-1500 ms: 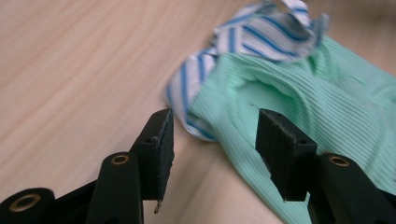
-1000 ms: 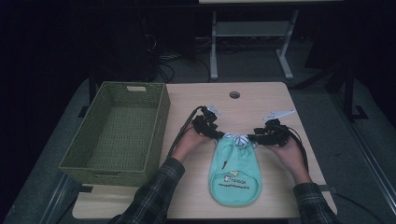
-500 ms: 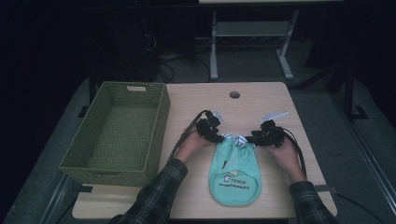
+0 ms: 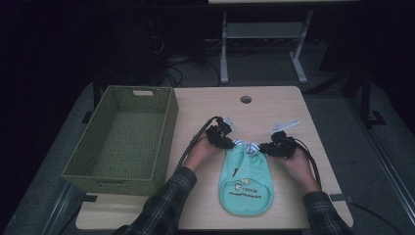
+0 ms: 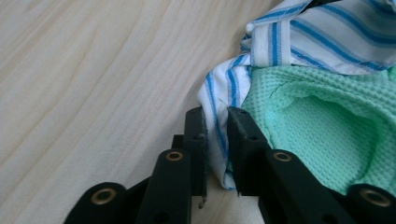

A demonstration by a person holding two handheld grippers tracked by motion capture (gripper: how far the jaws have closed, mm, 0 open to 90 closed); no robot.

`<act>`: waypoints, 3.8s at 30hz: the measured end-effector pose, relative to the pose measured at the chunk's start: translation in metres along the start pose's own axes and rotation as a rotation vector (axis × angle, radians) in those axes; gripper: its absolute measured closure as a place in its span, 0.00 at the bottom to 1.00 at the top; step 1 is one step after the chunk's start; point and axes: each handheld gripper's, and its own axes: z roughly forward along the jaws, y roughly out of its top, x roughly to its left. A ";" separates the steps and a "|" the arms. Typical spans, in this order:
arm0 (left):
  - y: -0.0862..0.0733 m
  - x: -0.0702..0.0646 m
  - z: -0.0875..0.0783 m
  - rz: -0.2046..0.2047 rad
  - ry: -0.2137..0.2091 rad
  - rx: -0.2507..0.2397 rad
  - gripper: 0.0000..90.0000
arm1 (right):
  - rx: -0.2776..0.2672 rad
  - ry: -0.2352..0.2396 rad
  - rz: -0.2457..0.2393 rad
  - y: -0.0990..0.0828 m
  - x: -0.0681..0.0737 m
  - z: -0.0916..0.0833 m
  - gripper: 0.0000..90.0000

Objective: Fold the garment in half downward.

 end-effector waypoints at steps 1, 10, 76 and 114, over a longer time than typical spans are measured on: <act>0.000 0.000 0.001 -0.015 -0.005 -0.009 0.89 | -0.004 0.008 0.012 0.000 0.000 0.000 0.92; 0.001 -0.002 -0.002 0.009 0.039 0.017 0.95 | 0.014 0.011 0.013 0.003 -0.001 -0.002 0.96; 0.013 -0.054 -0.092 0.252 0.229 -0.364 0.93 | -0.236 -0.182 -0.209 0.024 0.046 -0.071 0.93; -0.041 -0.092 -0.108 0.246 0.092 -0.406 0.87 | -0.303 -0.142 -0.251 -0.018 0.089 -0.082 0.88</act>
